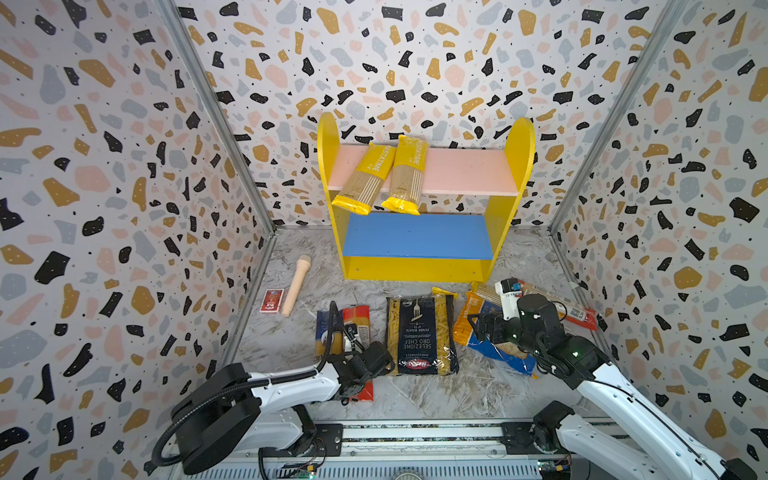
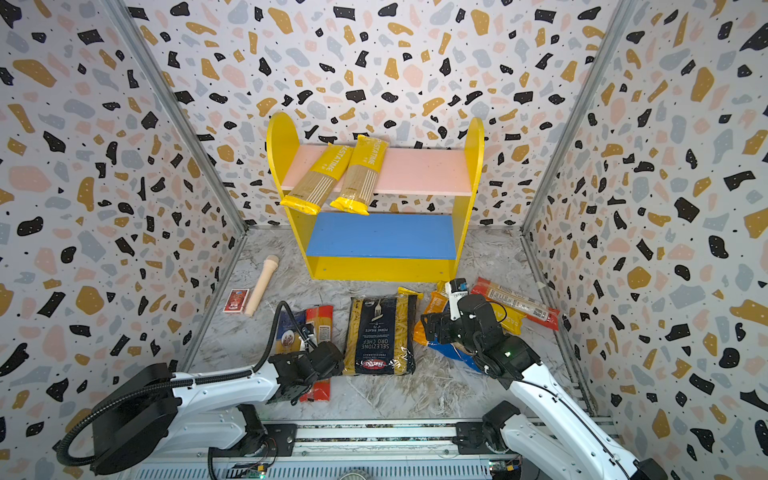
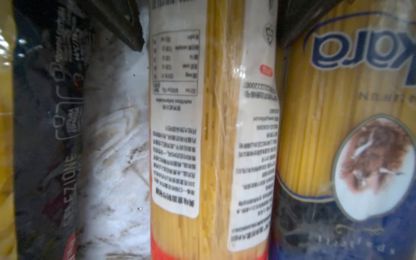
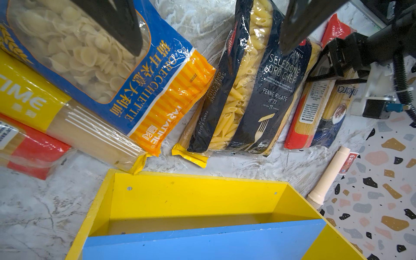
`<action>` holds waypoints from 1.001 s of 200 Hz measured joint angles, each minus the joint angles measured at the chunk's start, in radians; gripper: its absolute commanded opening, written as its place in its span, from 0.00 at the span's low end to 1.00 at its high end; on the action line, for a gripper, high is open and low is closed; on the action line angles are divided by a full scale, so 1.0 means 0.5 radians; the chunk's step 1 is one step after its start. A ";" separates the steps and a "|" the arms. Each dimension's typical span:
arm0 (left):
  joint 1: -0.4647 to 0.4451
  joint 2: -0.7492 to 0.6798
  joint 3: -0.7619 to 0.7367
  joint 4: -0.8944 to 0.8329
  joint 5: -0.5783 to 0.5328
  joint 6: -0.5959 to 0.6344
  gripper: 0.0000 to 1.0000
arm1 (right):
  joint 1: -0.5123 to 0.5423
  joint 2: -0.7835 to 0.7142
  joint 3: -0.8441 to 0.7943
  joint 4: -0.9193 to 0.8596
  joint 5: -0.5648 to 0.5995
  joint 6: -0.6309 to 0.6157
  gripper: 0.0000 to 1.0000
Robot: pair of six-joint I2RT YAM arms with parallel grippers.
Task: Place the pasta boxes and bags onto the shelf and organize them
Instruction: 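Close the left gripper on the red-and-white spaghetti pack, then lift the spaghetti pack upright with the left gripper while the right gripper rises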
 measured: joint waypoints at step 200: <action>-0.127 -0.317 0.388 -0.700 0.343 0.052 0.28 | 0.000 -0.020 0.000 0.012 -0.108 0.001 0.95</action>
